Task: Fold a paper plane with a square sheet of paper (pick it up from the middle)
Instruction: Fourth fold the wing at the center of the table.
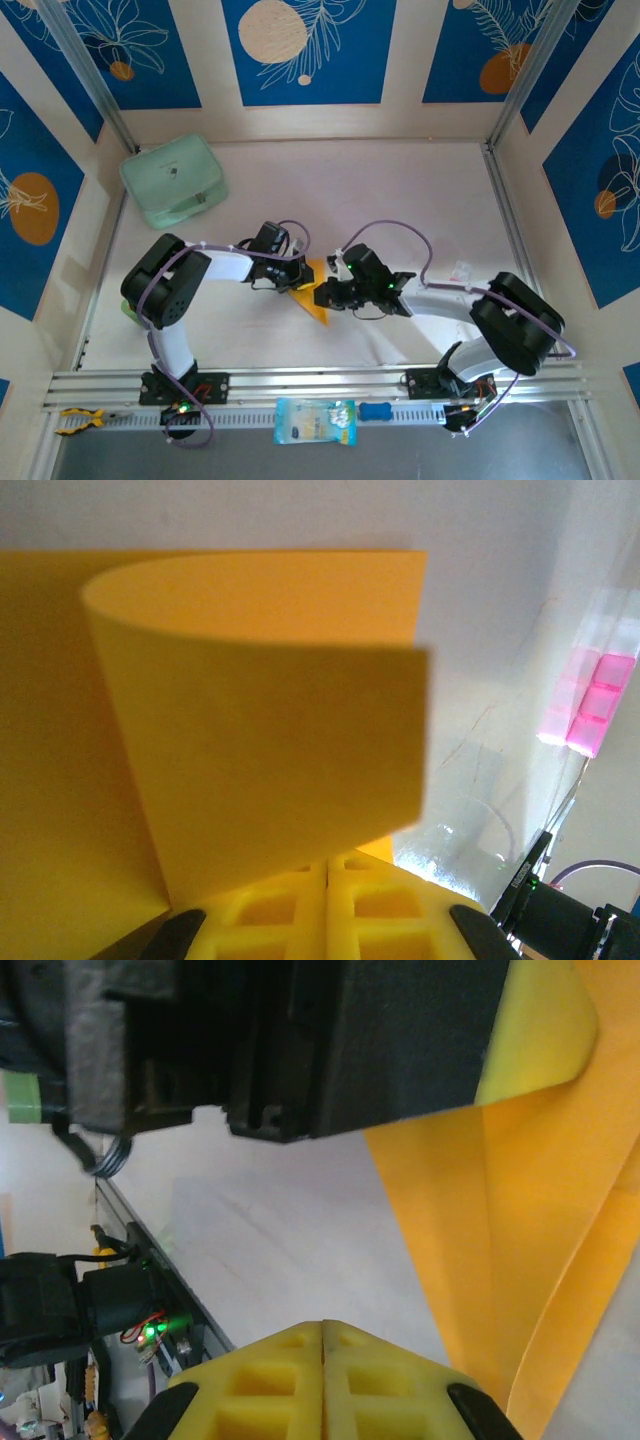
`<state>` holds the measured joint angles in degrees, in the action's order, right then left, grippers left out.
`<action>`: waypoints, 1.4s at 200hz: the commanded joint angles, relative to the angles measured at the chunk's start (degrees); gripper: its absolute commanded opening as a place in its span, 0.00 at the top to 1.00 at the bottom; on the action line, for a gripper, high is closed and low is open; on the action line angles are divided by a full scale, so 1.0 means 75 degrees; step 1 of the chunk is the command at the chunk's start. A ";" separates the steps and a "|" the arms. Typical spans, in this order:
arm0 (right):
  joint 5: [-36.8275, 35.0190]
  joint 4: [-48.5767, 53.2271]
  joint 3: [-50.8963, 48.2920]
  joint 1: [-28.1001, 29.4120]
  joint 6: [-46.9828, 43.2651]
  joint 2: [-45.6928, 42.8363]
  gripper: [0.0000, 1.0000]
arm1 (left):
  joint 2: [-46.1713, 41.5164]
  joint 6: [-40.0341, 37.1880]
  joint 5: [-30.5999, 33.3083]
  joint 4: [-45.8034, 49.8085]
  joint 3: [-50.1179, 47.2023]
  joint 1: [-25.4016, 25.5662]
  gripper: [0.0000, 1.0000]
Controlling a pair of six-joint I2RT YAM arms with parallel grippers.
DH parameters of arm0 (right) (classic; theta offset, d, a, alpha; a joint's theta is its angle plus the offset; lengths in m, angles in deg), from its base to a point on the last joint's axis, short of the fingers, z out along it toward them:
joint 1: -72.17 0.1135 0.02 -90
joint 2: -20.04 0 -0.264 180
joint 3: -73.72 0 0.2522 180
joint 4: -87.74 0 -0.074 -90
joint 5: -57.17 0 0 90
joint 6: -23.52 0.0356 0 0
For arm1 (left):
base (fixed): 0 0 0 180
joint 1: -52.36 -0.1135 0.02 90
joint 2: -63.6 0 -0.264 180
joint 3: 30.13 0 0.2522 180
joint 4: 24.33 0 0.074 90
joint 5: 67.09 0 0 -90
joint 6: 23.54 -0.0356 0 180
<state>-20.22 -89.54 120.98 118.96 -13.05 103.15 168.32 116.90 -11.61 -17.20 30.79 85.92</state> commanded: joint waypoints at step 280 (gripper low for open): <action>0.0124 -0.0162 -0.0627 0.0275 0.0477 0.1207 0.94 | 0.0331 -0.0211 0.0446 0.0451 -0.0135 0.0008 0.98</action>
<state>-19.39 -91.97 119.03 119.76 -11.41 112.20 168.35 116.87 -11.65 -17.20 30.79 85.92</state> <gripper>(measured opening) 0.067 0.050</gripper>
